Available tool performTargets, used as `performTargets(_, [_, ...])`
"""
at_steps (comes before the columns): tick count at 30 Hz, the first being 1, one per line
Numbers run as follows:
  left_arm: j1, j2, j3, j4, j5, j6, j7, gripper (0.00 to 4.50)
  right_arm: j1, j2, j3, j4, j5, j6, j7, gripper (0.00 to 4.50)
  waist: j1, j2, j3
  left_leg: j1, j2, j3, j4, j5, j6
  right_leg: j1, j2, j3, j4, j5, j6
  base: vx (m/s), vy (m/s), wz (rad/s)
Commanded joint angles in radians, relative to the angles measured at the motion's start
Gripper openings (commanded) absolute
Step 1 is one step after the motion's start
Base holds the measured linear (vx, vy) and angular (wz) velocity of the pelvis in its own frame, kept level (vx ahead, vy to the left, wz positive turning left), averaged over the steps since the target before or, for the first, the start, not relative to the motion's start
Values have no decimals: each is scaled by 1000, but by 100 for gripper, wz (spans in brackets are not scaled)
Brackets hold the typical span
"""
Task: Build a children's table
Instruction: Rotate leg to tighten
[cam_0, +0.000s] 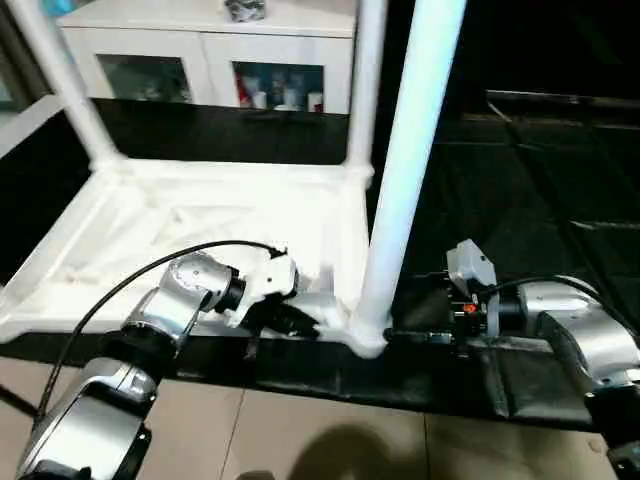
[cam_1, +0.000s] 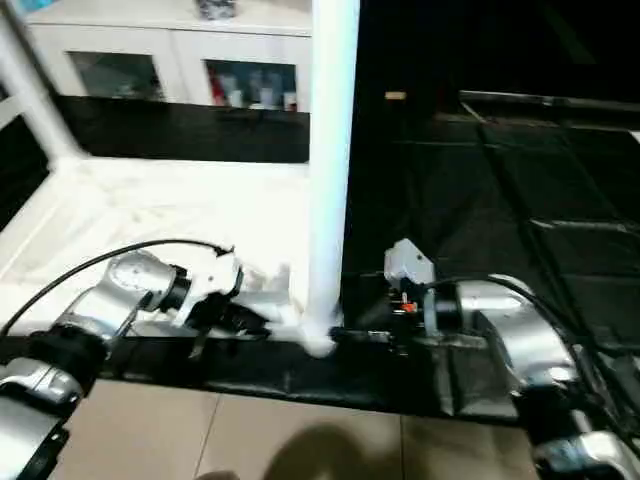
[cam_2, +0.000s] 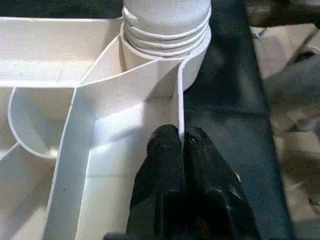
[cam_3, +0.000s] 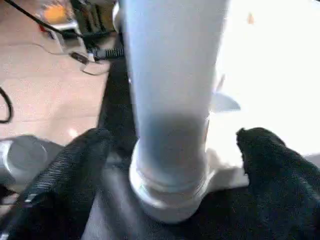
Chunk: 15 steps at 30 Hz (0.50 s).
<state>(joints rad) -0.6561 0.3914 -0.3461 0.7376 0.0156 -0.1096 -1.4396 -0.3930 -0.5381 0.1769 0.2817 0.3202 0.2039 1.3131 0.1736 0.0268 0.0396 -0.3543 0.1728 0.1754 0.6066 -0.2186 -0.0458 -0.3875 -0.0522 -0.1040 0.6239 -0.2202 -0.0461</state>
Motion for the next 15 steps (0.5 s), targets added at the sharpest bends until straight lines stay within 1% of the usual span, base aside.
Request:
performTargets(1, [23,12,-37,-53,6,-1,-60,0,-31,7,24,39,10,-13,51,395,-2,-17,-63,1,80,-26,-58,-13,116,50,-121,71,-65,-62,-170,0,0,0])
performTargets(2, [31,18,-40,-74,4,5,-69,0,-43,11,38,63,4,-28,73,395,-4,-22,-62,0,80,-25,-59,-18,116,52,-123,70,-66,-68,-170,0,0,0])
performTargets(3, [36,21,-40,-87,5,8,-75,0,-51,12,51,78,1,-32,101,371,-5,-21,-62,-1,79,-24,-60,-25,111,52,-124,69,-67,-84,-172,0,0,0])
performTargets(4, [37,22,-40,-92,5,9,-76,0,-53,13,55,83,0,-32,112,371,-5,-19,-62,0,80,-24,-59,-28,109,51,-125,70,-67,-89,-172,0,0,0])
performTargets(5, [40,25,-43,-101,7,11,-80,0,-64,16,68,100,-2,-27,142,370,-4,-20,-63,3,81,-23,-59,-30,108,50,-124,70,-66,-79,-179,0,0,0])
performTargets(6, [40,25,-43,-101,7,11,-80,0,-64,16,68,100,-2,-27,142,369,-4,-20,-63,3,81,-23,-59,-30,108,50,-124,70,-66,-79,-179,0,0,0])
performTargets(7, [44,30,-50,-113,8,9,-84,0,-86,27,80,141,-10,-29,183,369,-5,-22,-63,0,80,-24,-58,-22,112,51,-124,69,-62,-59,-184,0,0,0])
performTargets(8, [45,31,-52,-116,9,8,-85,0,-97,32,84,160,-16,-34,193,346,-6,-22,-63,-3,79,-23,-58,-24,114,52,-125,69,-63,-62,-185,0,0,0])
performTargets(9, [46,32,-54,-119,8,8,-86,0,-103,36,85,173,-20,-40,200,334,-6,-23,-63,-5,77,-23,-57,-23,111,54,-126,68,-64,-69,-182,0,0,0])
performTargets(11, [48,32,-55,-125,8,10,-86,0,-114,42,90,195,-25,-51,213,329,-5,-23,-62,-3,78,-23,-57,-19,108,53,-125,69,-65,-75,-177,0,0,0])
performTargets(12, [49,32,-55,-128,8,12,-86,0,-118,45,91,201,-25,-51,216,318,-5,-23,-63,-2,79,-23,-57,-16,109,52,-125,69,-64,-68,-177,0,0,0])
performTargets(13, [55,33,-56,-145,8,20,-86,0,-134,57,96,226,-25,-55,229,292,-5,-24,-64,-3,78,-24,-57,-8,112,53,-124,67,-61,-59,-180,0,0,0])
performTargets(15, [60,35,-56,-160,8,27,-86,0,-147,66,101,249,-24,-61,240,287,-6,-22,-65,-3,81,-25,-56,-3,113,52,-126,67,-59,-49,-185,0,0,0])
